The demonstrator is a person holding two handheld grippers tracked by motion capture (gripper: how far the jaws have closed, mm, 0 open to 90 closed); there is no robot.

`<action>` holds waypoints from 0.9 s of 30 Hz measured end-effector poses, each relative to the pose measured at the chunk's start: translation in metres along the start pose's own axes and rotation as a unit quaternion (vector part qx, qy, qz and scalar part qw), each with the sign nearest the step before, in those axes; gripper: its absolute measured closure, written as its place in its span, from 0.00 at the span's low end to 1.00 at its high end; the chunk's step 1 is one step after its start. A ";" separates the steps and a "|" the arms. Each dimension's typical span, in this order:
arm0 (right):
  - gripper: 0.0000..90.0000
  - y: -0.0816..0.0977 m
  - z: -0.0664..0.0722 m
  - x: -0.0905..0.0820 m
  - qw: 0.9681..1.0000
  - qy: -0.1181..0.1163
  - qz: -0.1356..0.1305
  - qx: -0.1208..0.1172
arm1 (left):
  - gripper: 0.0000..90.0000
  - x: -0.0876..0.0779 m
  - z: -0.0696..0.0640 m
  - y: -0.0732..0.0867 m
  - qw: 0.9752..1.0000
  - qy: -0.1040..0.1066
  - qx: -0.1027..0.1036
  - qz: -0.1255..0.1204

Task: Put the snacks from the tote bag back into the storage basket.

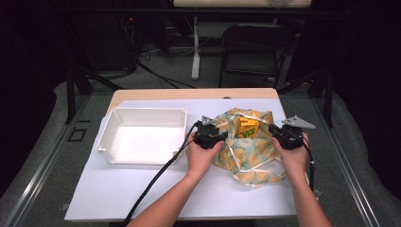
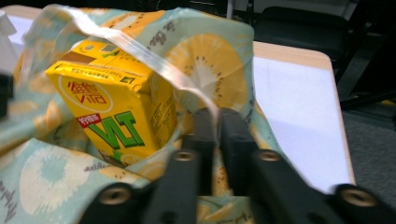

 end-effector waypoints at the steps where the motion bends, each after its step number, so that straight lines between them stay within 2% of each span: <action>1: 1.00 0.000 0.000 0.000 1.000 0.000 0.000 0.000 | 0.70 0.003 0.000 0.001 1.000 -0.001 0.002 0.006; 5: 1.00 -0.011 0.000 0.004 1.000 -0.009 -0.012 0.011 | 0.92 0.009 0.000 0.002 1.000 0.016 -0.006 0.011; 6: 1.00 -0.017 -0.003 0.008 1.000 -0.011 -0.009 0.021 | 0.99 0.010 0.001 0.001 1.000 0.017 -0.010 0.010; 7: 1.00 -0.017 -0.003 0.008 1.000 -0.011 -0.009 0.021 | 0.99 0.010 0.002 0.000 1.000 0.018 -0.014 0.011; 8: 1.00 -0.024 -0.009 0.014 0.998 -0.021 -0.004 0.052 | 1.00 0.012 0.003 -0.001 1.000 0.019 -0.020 0.007; 9: 1.00 -0.027 -0.012 0.017 0.997 -0.023 0.001 0.068 | 1.00 0.012 0.006 -0.002 0.999 0.019 -0.024 0.011; 10: 1.00 -0.030 -0.015 0.021 0.997 -0.022 0.012 0.079 | 1.00 0.013 0.009 -0.003 0.999 0.020 -0.030 0.014; 11: 1.00 -0.030 -0.015 0.021 0.997 -0.022 0.012 0.079 | 1.00 0.014 0.011 -0.004 0.999 0.019 -0.036 0.016; 14: 1.00 -0.026 -0.024 0.040 0.992 -0.007 0.056 0.110 | 1.00 0.017 0.015 -0.003 0.999 0.014 -0.037 0.021; 15: 1.00 -0.026 -0.024 0.040 0.992 -0.007 0.056 0.110 | 1.00 0.017 0.013 -0.001 0.999 0.013 -0.032 0.024; 16: 1.00 -0.020 -0.026 0.048 0.990 -0.004 0.084 0.109 | 0.99 0.018 0.012 0.000 0.999 0.011 -0.024 0.023; 20: 0.97 -0.011 -0.029 0.054 0.989 -0.003 0.097 0.108 | 0.93 0.013 0.007 0.003 1.000 0.004 -0.005 0.017; 22: 0.90 -0.009 -0.033 0.050 0.989 -0.012 0.083 0.120 | 0.85 0.008 0.006 0.002 1.000 0.002 -0.009 0.003; 23: 0.81 -0.012 -0.033 0.042 0.990 -0.017 0.063 0.123 | 0.82 0.004 0.006 0.000 1.000 0.006 -0.007 -0.002; 24: 0.78 -0.014 -0.032 0.036 0.991 -0.018 0.048 0.121 | 0.81 0.001 0.005 -0.001 1.000 0.007 -0.005 -0.011; 25: 0.78 -0.014 -0.032 0.036 0.991 -0.018 0.048 0.121 | 0.81 -0.002 0.005 -0.002 1.000 0.008 -0.005 -0.016; 26: 0.70 -0.019 -0.029 0.023 0.994 -0.020 0.021 0.110 | 0.80 -0.004 0.004 -0.004 1.000 0.011 -0.007 -0.022; 27: 0.66 -0.021 -0.026 0.017 0.994 -0.018 0.002 0.109 | 0.80 -0.006 0.003 -0.004 0.999 0.016 -0.009 -0.027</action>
Point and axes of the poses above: each handheld gripper's, and its own axes: x roughly forward along the jaws, y roughly out of its underside, z roughly to its left, the point moved 1 cm from there along x, roughly forward along the jaws, and after that the axes turned 14 degrees about z, right-handed, at the moved point
